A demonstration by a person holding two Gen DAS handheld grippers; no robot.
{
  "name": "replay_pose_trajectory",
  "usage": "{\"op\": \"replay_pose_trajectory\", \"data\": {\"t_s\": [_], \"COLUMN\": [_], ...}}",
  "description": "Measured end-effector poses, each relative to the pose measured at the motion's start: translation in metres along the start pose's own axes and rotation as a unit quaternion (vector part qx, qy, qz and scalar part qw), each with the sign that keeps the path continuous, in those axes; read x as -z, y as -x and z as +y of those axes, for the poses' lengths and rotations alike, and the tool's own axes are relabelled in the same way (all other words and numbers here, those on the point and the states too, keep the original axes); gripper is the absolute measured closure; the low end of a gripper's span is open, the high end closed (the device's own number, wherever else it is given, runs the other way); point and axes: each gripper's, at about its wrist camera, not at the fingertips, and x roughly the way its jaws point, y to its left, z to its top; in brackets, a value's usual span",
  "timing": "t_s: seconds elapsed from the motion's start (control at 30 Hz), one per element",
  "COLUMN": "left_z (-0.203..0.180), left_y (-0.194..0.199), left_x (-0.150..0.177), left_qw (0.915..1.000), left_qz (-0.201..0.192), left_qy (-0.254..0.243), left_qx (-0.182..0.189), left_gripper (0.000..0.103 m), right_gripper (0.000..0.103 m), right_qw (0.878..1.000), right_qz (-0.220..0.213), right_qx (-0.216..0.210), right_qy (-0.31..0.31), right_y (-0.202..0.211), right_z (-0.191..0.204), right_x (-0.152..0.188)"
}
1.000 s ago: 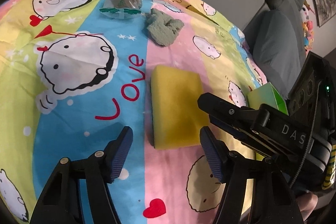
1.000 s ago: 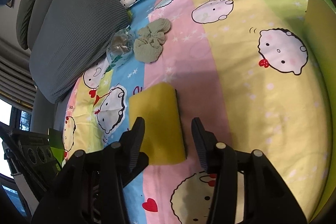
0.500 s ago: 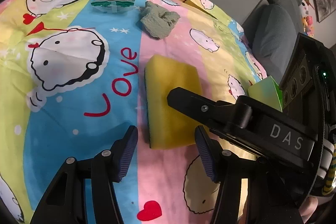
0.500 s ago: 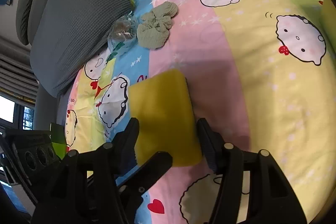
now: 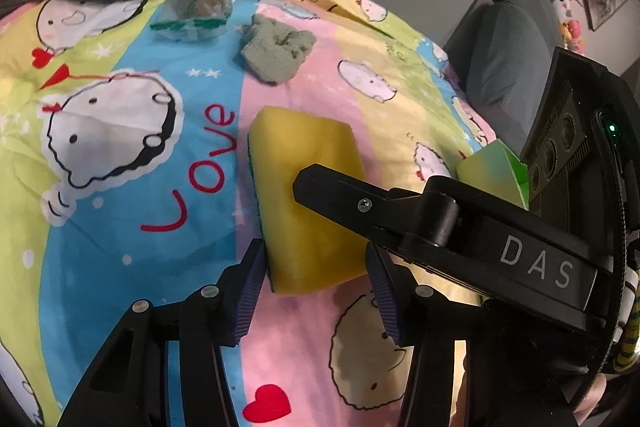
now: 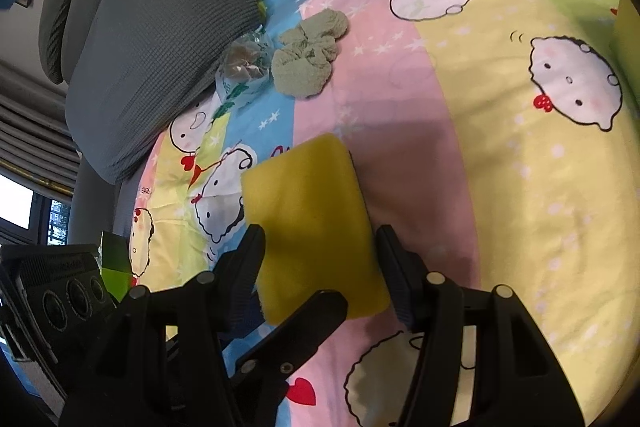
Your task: Organize objects
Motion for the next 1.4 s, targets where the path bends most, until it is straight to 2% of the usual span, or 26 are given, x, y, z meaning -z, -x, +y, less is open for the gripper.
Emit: {"op": "replay_pose_trajectory", "data": {"t_s": [0.27, 0.37, 0.73, 1.07, 1.4], "left_z": [-0.020, -0.031, -0.053, -0.075, -0.112], "left_y": [0.017, 0.027, 0.043, 0.052, 0.057], "left_x": [0.002, 0.003, 0.002, 0.003, 0.012], "left_qw": [0.9990, 0.9973, 0.9913, 0.9837, 0.9746], "left_qz": [-0.031, -0.052, -0.094, -0.125, -0.141], "left_qy": [-0.030, -0.052, -0.086, -0.116, -0.153], "left_qx": [0.013, 0.010, 0.034, 0.056, 0.082], "left_gripper": [0.051, 0.051, 0.051, 0.051, 0.051], "right_gripper": [0.046, 0.046, 0.046, 0.046, 0.047], "right_qw": [0.999, 0.998, 0.993, 0.987, 0.977], "right_qz": [-0.041, -0.056, -0.110, -0.156, -0.203], "right_qx": [-0.001, -0.006, 0.003, 0.015, 0.031], "right_qy": [0.011, 0.018, 0.038, 0.048, 0.048], "right_y": [0.028, 0.040, 0.073, 0.103, 0.141], "right_z": [0.006, 0.009, 0.017, 0.020, 0.011], "right_x": [0.003, 0.005, 0.007, 0.012, 0.021]}}
